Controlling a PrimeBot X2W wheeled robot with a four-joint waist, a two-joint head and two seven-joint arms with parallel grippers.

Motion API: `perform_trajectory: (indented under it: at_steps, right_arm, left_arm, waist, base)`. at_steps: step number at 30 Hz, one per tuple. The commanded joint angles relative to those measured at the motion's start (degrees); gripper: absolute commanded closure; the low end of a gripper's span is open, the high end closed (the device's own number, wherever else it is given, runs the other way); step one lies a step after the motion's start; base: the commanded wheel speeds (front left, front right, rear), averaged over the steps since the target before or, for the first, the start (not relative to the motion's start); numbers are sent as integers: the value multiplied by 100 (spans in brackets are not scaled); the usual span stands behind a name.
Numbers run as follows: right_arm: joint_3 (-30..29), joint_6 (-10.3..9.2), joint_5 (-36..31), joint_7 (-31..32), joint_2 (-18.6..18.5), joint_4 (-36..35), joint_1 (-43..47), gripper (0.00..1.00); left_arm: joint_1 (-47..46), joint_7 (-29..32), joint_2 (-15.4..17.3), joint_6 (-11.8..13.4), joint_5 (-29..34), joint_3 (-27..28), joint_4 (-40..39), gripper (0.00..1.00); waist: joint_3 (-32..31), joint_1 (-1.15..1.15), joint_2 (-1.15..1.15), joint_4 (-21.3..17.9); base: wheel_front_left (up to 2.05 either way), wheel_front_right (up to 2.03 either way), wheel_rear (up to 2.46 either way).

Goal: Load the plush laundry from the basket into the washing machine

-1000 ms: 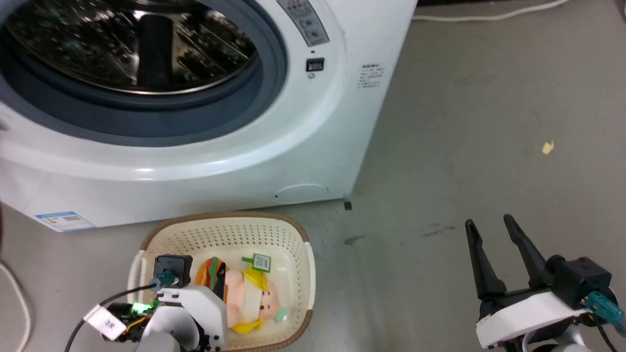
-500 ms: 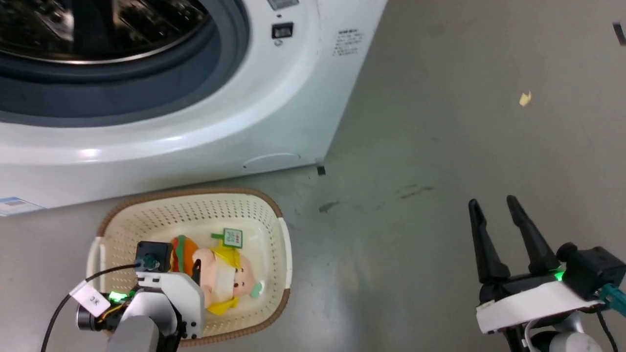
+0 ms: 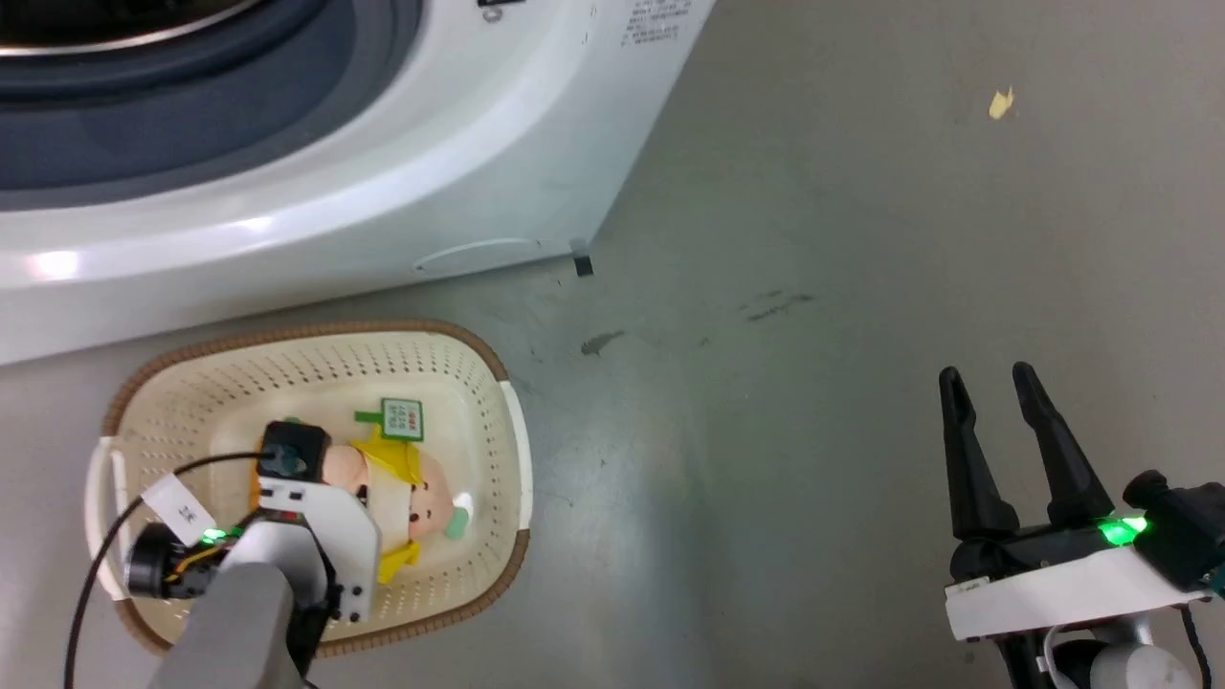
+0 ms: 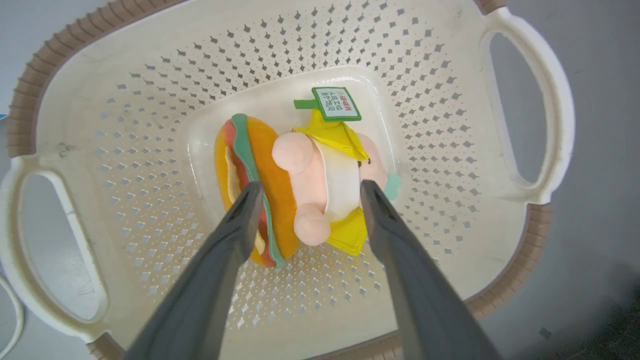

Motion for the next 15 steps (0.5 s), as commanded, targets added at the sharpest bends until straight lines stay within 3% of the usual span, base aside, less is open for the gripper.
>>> perform_trajectory:
  at_steps: [1,7,15]
  right_arm:
    - [2,26,91,-56,-22,-68,-117,0]
    - [46,27,210,-130,-23,-217,-130,0]
    - [71,30,338,-228,-25,-438,-146,0]
  left_arm:
    - [-168,64,88,51,-13,-67,158,0]
    - [-504,158,360,179,-2,-239,495,0]
    - [-949,312,640,130,-70,-452,926,0]
  waist:
    - [140,-1,0,-66]
    - [482,-1,0,-155]
    - [925,-1,0,-289]
  base:
    - [6,6,6]
    - [7,7,7]
    - [6,6,6]
